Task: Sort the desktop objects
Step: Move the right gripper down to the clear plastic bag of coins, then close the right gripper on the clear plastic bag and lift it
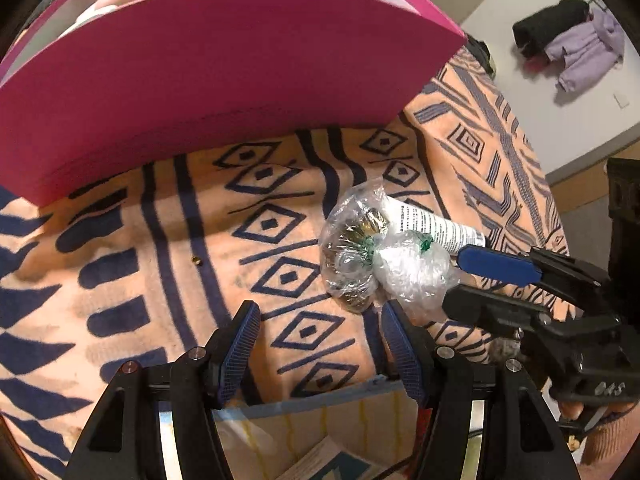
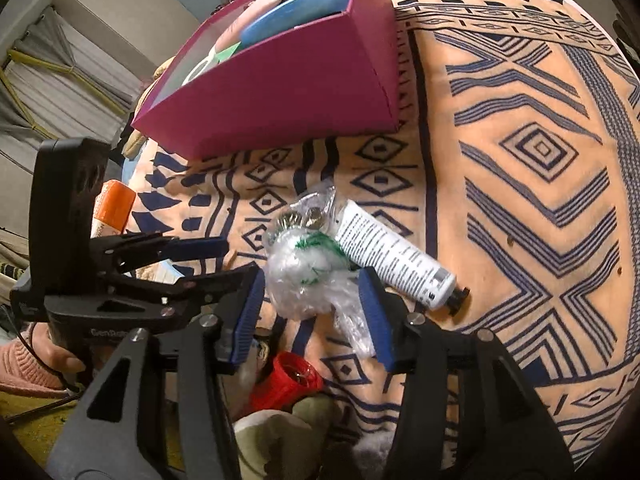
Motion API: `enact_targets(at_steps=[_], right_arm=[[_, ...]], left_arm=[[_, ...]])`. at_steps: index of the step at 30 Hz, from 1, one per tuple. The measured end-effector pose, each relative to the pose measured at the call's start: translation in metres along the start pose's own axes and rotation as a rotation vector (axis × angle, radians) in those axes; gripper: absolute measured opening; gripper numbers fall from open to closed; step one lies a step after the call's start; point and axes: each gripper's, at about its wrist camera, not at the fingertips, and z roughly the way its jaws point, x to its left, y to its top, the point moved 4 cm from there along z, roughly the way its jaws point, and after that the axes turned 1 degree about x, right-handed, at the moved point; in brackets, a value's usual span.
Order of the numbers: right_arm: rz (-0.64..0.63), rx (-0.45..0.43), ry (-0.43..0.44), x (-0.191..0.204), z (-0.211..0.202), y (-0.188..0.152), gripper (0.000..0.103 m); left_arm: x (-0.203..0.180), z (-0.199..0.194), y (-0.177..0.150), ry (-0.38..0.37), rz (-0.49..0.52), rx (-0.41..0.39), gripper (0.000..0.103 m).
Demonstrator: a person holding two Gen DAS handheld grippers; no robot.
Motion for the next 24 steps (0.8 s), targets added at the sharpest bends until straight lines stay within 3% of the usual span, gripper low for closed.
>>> enact_targets(at_steps=[8, 18, 23, 24], right_arm=[[0.001, 0.0, 0.014, 0.001, 0.007, 0.0, 0.051], [0.048, 0.004, 0.051, -0.008, 0.013, 0.006, 0.051], [0.061, 0.007, 0.074, -0.011, 0.014, 0.007, 0.05], [0.061, 0.009, 0.075, -0.011, 0.014, 0.008, 0.046]], left_arm=[[-0.004, 0.008, 0.004, 0.03, 0.039, -0.005, 0.064], [-0.004, 0.009, 0.006, 0.005, 0.042, -0.006, 0.064], [-0.004, 0.007, 0.006, -0.008, 0.05, -0.013, 0.06], [-0.004, 0.007, 0.006, -0.011, 0.053, -0.012, 0.058]])
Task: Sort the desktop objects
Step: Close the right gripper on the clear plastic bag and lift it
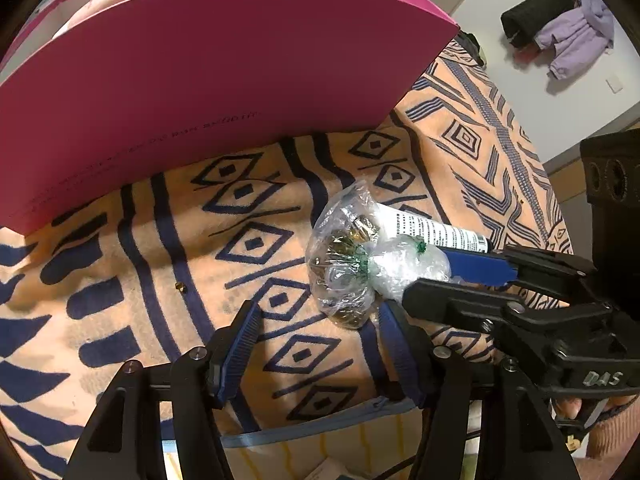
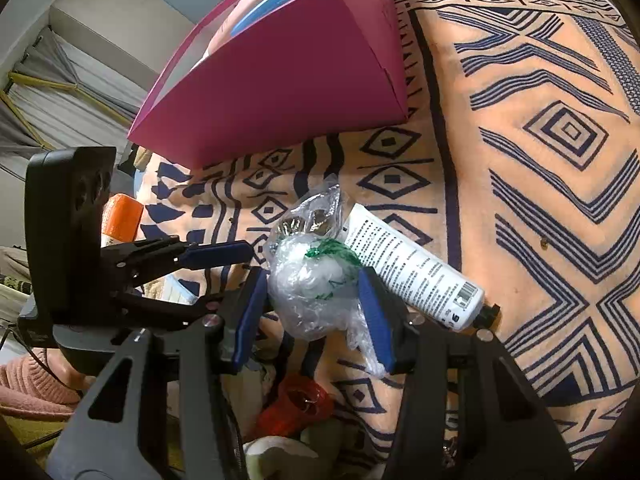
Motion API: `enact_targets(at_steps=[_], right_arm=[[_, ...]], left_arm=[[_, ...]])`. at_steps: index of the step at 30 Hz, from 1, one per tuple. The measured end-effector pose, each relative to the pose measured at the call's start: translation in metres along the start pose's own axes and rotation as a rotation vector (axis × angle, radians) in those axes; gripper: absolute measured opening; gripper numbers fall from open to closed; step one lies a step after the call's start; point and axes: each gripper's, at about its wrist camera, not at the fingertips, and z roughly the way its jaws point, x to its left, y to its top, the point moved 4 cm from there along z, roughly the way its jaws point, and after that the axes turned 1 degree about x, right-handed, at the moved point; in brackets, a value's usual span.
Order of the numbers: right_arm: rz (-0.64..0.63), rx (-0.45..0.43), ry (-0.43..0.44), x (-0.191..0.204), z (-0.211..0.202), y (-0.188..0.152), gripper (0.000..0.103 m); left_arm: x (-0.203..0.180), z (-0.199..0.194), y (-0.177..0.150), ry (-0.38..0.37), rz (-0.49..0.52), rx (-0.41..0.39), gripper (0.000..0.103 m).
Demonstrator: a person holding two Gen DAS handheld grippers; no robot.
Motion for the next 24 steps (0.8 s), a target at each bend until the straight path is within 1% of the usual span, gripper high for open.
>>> enact_targets(at_steps=[2, 4, 7, 8, 10, 15, 18, 19, 20, 24], right_arm=[[0.003, 0.005, 0.002, -0.001, 0.001, 0.0, 0.042], [0.007, 0.008, 0.007, -0.002, 0.002, 0.0, 0.039], [0.007, 0.004, 0.012, -0.001, 0.001, 0.001, 0.036], [0.006, 0.002, 0.012, -0.001, 0.0, 0.001, 0.035], [0.008, -0.005, 0.013, -0.001, -0.002, 0.001, 0.034], [0.021, -0.023, 0.049, 0.0, -0.011, 0.0, 0.031], [0.05, -0.037, 0.089, -0.003, -0.017, 0.002, 0.031], [0.059, -0.042, 0.103, -0.004, -0.019, 0.002, 0.031], [0.067, -0.047, 0.116, -0.005, -0.022, 0.002, 0.031], [0.092, -0.06, 0.152, -0.008, -0.028, 0.003, 0.03]], left_arm=[[-0.002, 0.0, 0.001, -0.014, 0.004, 0.003, 0.043], [-0.005, 0.001, 0.0, -0.026, 0.008, 0.007, 0.037], [-0.007, 0.001, 0.0, -0.035, 0.008, 0.008, 0.033], [-0.007, 0.001, 0.001, -0.044, 0.003, 0.007, 0.03], [-0.008, -0.002, 0.002, -0.063, -0.002, -0.001, 0.027], [-0.007, -0.01, 0.003, -0.088, -0.017, -0.02, 0.027], [-0.003, -0.014, 0.005, -0.104, -0.038, -0.03, 0.033], [-0.001, -0.015, 0.005, -0.111, -0.047, -0.031, 0.041], [0.001, -0.015, 0.005, -0.117, -0.058, -0.033, 0.045], [0.003, -0.017, 0.006, -0.15, -0.086, -0.035, 0.046]])
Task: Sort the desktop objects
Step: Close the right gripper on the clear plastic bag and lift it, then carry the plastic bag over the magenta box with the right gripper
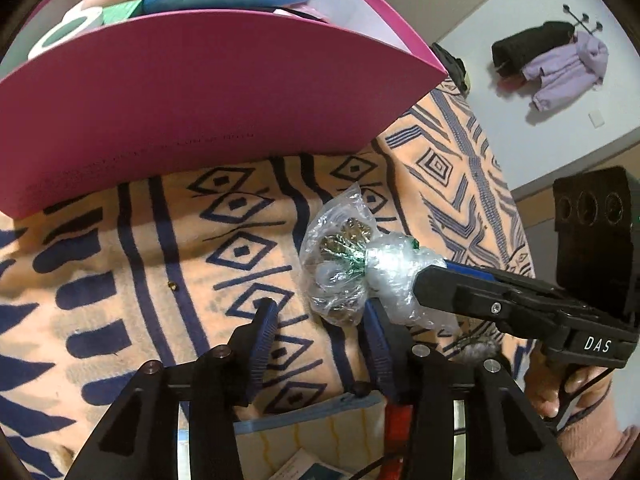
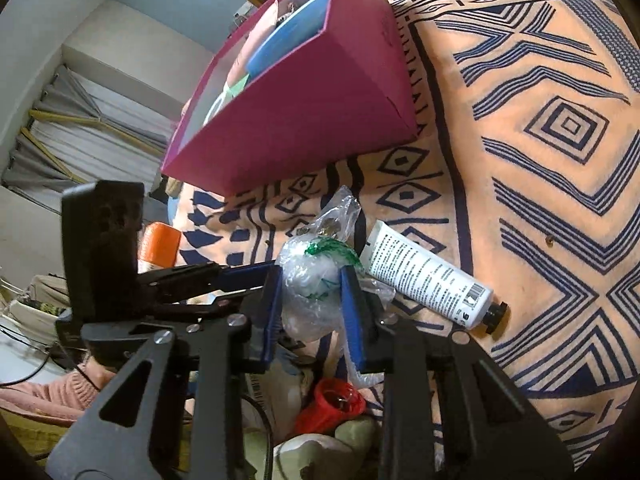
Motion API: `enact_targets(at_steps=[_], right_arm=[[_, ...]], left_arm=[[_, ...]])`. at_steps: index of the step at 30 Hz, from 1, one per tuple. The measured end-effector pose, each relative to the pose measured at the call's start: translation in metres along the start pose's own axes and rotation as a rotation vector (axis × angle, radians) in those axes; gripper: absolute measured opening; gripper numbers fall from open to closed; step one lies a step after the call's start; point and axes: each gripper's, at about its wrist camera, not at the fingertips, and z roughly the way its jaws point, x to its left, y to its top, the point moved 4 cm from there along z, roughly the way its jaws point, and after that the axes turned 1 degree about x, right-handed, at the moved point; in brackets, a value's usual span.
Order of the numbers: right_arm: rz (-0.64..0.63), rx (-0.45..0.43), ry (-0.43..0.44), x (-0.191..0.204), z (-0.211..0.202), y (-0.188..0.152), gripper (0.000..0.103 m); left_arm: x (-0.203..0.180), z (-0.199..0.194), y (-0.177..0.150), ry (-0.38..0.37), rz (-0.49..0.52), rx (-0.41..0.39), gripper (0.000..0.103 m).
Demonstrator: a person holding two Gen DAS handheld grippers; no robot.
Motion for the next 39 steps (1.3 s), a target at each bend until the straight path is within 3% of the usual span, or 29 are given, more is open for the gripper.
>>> enact_targets(at_steps=[7, 10, 26, 39], right_arm=[[0.013, -0.005, 0.032, -0.001, -0.009, 0.004, 0.03], [0.021, -0.015, 0.052, 0.005, -0.003, 0.006, 0.03], [-0.063, -0.118, 0.158, 0.057, -0.032, 0.044, 0.03], [-0.125, -0.141, 0.189, 0.081, -0.027, 0.09, 0.03]], left_arm=[[-0.012, -0.002, 0.004, -0.005, 0.036, -0.032, 0.043], [-0.015, -0.01, 0.007, -0.032, 0.038, -0.049, 0.029], [-0.033, -0.079, 0.039, -0.062, 0.066, -0.226, 0.029], [-0.013, -0.107, 0.082, 0.003, 0.053, -0.295, 0.029]])
